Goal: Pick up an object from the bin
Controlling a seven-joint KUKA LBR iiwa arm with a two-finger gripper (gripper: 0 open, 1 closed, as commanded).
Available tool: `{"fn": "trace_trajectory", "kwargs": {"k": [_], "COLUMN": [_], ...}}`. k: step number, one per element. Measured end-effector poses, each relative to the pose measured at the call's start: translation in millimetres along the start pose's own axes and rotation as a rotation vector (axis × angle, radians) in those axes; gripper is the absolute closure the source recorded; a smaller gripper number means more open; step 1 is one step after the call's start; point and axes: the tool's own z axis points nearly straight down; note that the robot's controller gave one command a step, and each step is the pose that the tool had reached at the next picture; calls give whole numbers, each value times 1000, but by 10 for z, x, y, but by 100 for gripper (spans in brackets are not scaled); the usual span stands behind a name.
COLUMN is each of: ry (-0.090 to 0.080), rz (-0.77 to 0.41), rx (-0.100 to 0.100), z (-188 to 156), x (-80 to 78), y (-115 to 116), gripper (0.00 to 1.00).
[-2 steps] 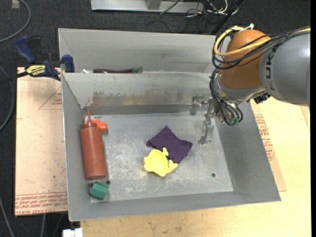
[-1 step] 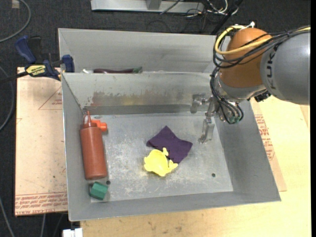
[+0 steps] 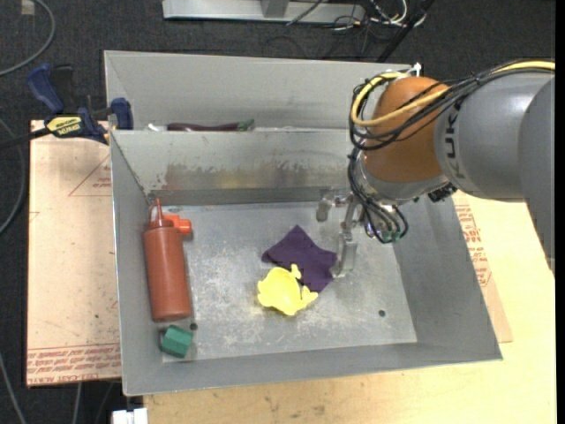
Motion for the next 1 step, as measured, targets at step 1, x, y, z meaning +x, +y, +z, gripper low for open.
{"fn": "trace_trajectory", "kwargs": {"k": [1], "ry": [2], "rz": [-113], "rx": [-5], "z": [271], "x": [64], "y": [205], "gripper": [0]}}
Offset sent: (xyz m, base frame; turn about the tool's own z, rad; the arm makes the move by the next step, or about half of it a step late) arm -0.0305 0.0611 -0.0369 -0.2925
